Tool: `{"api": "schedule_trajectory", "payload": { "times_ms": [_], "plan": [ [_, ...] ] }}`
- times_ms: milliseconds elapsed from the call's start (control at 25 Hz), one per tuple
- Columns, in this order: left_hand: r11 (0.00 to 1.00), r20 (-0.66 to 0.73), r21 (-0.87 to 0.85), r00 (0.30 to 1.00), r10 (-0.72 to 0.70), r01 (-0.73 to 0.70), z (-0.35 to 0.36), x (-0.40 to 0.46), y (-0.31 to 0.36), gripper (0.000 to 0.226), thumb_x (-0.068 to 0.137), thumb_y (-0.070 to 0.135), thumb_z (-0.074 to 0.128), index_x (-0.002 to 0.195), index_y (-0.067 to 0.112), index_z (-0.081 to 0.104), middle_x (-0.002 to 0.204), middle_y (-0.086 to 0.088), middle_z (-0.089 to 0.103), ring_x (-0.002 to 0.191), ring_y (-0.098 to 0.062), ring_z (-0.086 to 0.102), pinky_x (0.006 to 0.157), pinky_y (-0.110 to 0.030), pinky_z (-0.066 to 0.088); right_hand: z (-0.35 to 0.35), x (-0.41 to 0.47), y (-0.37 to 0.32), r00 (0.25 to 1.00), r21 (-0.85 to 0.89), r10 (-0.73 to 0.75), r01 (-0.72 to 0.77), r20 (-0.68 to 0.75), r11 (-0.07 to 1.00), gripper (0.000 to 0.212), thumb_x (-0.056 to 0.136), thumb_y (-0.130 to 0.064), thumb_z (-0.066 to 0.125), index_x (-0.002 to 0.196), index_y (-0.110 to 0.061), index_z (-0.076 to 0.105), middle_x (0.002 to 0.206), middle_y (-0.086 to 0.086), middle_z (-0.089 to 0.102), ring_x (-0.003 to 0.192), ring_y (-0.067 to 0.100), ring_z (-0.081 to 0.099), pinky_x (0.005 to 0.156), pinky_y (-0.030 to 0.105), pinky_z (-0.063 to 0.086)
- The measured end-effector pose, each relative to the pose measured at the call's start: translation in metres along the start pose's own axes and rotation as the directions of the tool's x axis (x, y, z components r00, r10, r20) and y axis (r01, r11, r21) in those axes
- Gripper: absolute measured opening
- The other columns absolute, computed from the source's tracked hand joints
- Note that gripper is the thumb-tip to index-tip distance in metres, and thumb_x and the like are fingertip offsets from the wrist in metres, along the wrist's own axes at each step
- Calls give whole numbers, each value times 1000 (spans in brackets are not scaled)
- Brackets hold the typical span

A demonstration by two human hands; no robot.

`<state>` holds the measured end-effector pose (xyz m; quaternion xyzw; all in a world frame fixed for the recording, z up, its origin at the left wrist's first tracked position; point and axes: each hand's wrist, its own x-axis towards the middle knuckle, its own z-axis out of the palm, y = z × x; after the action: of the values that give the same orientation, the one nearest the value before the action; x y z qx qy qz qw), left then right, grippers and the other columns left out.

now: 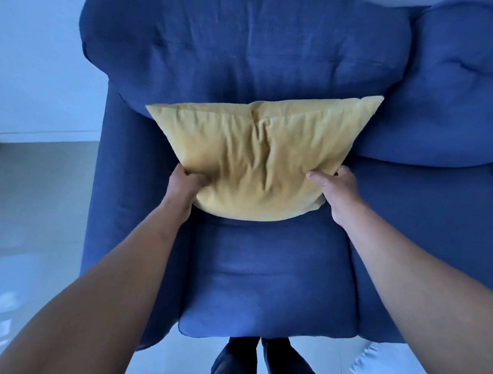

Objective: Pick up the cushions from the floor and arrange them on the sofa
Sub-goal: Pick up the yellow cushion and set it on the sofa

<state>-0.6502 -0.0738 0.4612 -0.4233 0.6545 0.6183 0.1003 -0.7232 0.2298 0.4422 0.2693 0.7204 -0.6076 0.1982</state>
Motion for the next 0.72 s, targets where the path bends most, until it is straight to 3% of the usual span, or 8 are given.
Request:
{"api": "schedule_trajectory", "payload": {
  "times_ms": [160, 360, 480, 560, 640, 680, 720],
  "plan": [
    [999, -2, 13, 999, -43, 43, 1, 20, 11, 49, 89, 7, 66, 138, 14, 57, 126, -1, 71, 112, -22, 67, 72, -28, 50, 9, 20, -6, 999, -167, 34, -39, -31, 985, 53, 78, -35, 83, 120, -11, 61, 118, 6, 70, 108, 28, 68, 96, 42, 57],
    [999, -63, -13, 997, 40, -41, -21, 36, 48, 43, 90, 16, 69, 133, 11, 64, 123, -5, 74, 100, -17, 67, 79, -29, 56, 3, 21, -36, 987, -92, -47, 33, -156, 995, 49, 80, -34, 82, 117, -11, 60, 103, 1, 67, 93, 22, 65, 80, 35, 56],
    [988, -152, -97, 983, 105, -121, -33, 48, 77, 57, 80, 35, 73, 131, 9, 64, 123, -5, 74, 106, -18, 70, 89, -35, 61, 1, 24, -65, 953, 27, -95, 107, -287, 994, 78, 71, -55, 78, 134, -15, 56, 106, -3, 63, 94, 17, 61, 93, 40, 57],
    [983, -168, -129, 980, 110, -132, -35, 56, 93, 62, 79, 42, 77, 133, 12, 65, 128, -5, 74, 111, -20, 75, 91, -39, 66, -1, 29, -85, 940, 59, -117, 143, -320, 988, 75, 75, -60, 76, 135, -20, 56, 113, -6, 64, 97, 13, 63, 89, 34, 56],
    [986, -177, -64, 974, 144, -157, -34, 60, 101, 26, 90, 34, 76, 111, 19, 72, 121, -7, 76, 111, -24, 76, 91, -43, 67, -8, 38, -98, 939, 11, -135, 146, -317, 989, 31, 82, -50, 76, 99, -26, 64, 94, -7, 63, 75, 11, 59, 70, 31, 51],
    [986, -200, -17, 966, 161, -168, -36, 63, 103, 13, 91, 29, 76, 101, 21, 73, 113, -6, 77, 110, -24, 76, 91, -45, 67, -13, 42, -103, 938, -21, -137, 137, -317, 990, 26, 83, -42, 76, 77, -27, 56, 79, -5, 55, 62, 12, 49, 62, 32, 44],
    [984, -231, 11, 957, 176, -178, -37, 65, 103, 7, 89, 28, 77, 94, 24, 74, 107, -4, 78, 108, -24, 76, 90, -46, 67, -19, 48, -105, 940, -61, -120, 106, -320, 993, 37, 83, -36, 77, 66, -26, 46, 70, -3, 46, 55, 14, 39, 58, 32, 38]
  ]
}}
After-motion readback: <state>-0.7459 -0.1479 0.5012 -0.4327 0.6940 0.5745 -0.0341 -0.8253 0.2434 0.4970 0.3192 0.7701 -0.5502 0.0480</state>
